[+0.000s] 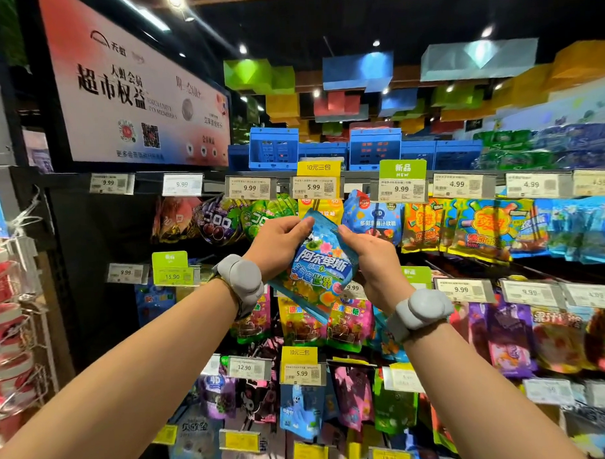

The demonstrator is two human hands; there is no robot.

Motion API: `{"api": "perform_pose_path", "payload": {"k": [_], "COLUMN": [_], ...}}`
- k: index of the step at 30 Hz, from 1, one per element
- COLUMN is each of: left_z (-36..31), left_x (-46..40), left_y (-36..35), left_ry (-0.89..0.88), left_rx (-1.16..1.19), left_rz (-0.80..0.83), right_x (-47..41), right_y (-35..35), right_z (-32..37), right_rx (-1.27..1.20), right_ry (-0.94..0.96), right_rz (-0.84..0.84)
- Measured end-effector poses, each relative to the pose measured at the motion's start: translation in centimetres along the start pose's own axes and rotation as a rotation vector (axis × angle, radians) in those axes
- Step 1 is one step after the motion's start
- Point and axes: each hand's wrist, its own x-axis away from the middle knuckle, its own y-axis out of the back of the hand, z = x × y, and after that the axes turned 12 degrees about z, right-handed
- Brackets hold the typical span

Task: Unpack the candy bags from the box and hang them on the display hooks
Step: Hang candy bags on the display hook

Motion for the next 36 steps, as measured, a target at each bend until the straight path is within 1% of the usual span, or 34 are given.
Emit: {"api": "perform_pose_path", "payload": {"k": [3,5,7,9,12,14,17,19,28,32,36], "left_z": [-0.1,-0.7,-1.6,-1.9,-2.1,-2.1,-1.9,-1.7,-1.3,-2.0,-2.4], "left_x": [-0.8,-1.2,-1.6,-2.0,-2.4,-2.6,-3.2,-3.6,-4.5,-4.4,-4.9], "left_y": [-1.0,-2.0,-3.2,-4.2,-5.5,-6.2,-7.6,-8.3,-11.7,-14.5,-17.2], "left_ry": [-0.044,-0.082,-0.139,-0.187,-0.223,-0.244,-0.247,-0.238,-0.237,-0.255,-0.269], "left_rx": [0.024,0.020,-0.034,-0.105,-0.096,-0.069,0.031,0.115,0.245,0.246,0.211], "left_rz": [-0.008,-0.029,-0.058,-0.079,-0.074,-0.054,0.000,0.022,0.093,0.124,0.166], "right_x": [0.5,0.9,1.4,1.9,2.8,3.2,3.9,4.1,7.1,8.2,9.3], "right_y": [0.2,0.2,0.7,1.5,2.7,3.4,4.4,5.0,5.9,8.3,11.3], "right_z": [0.3,0.8,1.3,1.6,2.1,2.3,2.9,3.0,3.5,3.5,3.4], "right_rx": [-0.077,-0.205,-0.336,-0.385,-0.362,-0.323,-0.258,-0.229,0.076,0.090,0.031], "right_ry": [0.014,-0.027,-0.091,-0.124,-0.113,-0.086,-0.025,0.009,0.158,0.139,0.107], "right_rz": [-0.052,-0.019,0.000,0.006,-0.004,-0.042,-0.092,-0.146,-0.386,-0.473,-0.471]}}
